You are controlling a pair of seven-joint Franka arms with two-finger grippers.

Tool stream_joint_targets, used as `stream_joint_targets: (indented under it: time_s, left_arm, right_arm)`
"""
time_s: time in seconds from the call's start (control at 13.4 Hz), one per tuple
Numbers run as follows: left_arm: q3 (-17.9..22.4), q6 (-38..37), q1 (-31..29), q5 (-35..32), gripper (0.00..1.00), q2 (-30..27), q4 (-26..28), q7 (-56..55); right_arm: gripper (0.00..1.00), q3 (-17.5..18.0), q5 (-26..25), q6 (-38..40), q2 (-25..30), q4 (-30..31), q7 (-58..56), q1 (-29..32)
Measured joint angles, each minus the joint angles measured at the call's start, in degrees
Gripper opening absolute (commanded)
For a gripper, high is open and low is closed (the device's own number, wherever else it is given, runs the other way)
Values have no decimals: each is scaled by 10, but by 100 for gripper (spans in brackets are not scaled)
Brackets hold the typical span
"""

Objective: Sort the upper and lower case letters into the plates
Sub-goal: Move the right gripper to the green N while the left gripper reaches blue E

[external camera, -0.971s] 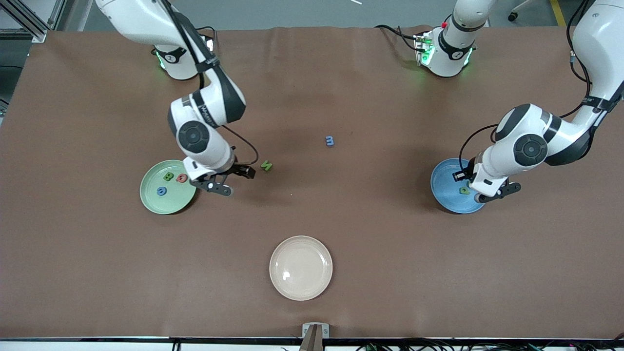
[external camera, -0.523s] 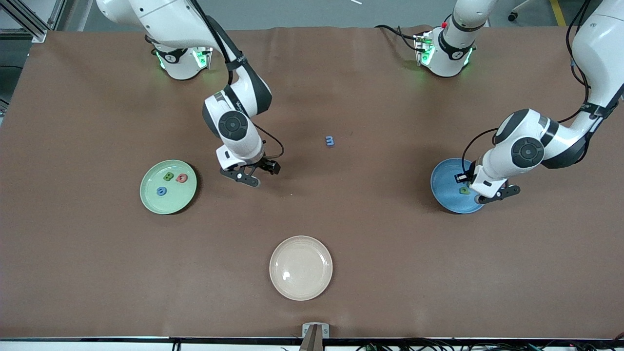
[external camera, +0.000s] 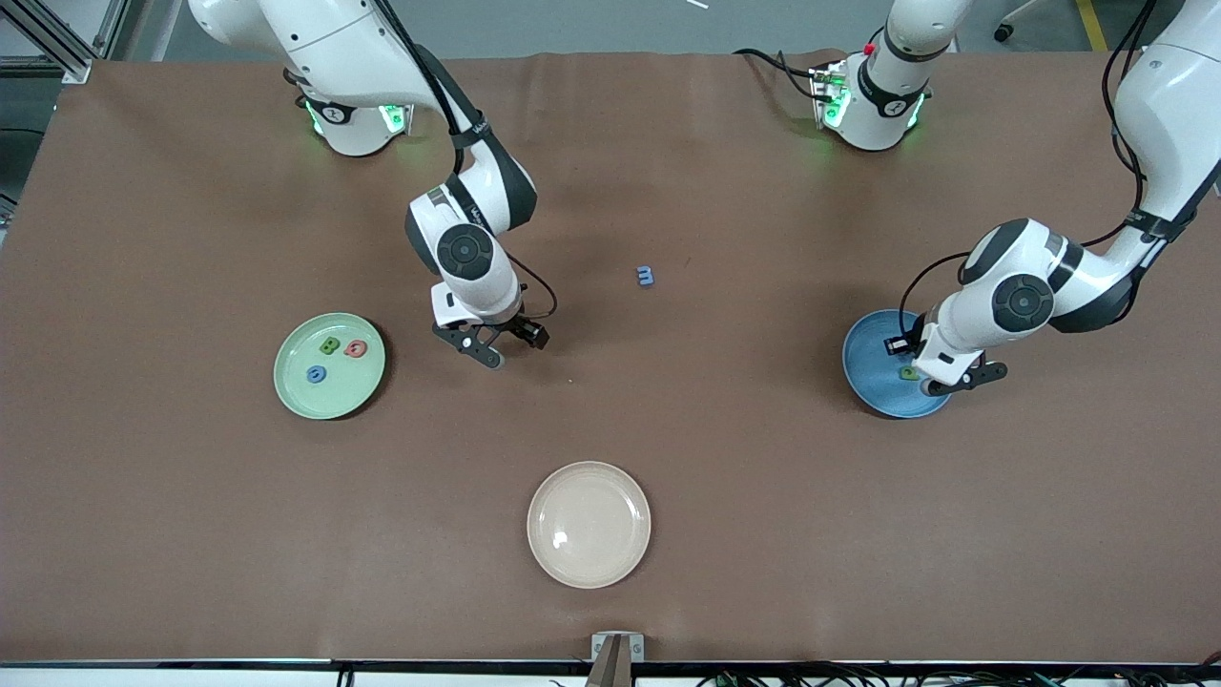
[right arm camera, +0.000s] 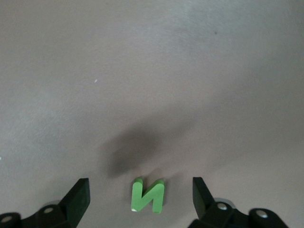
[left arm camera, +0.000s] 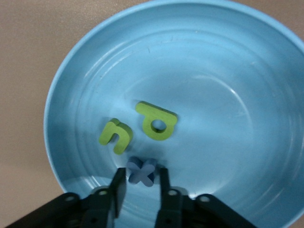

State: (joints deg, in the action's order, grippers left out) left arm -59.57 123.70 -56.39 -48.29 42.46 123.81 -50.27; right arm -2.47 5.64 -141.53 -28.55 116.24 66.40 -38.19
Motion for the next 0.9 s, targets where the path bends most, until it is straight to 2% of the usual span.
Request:
stream_joint_targets:
  time_s: [0.22, 0.6, 0.75, 0.9]
  left_arm:
    - [-25, 3, -1, 0, 99, -1, -4, -6]
    - [-136, -1, 15, 31, 99, -2, -6, -137]
    - [-157, -1, 65, 37, 99, -2, -6, -221]
    - [-159, -1, 152, 37, 99, -2, -9, -320]
  right_arm:
    - [93, 0, 0, -24, 0, 17, 85, -10]
    - [87, -1, 0, -26, 0, 20, 117, -21]
    - [83, -1, 0, -26, 0, 21, 117, -21]
    - [82, -1, 0, -26, -1, 22, 117, -22]
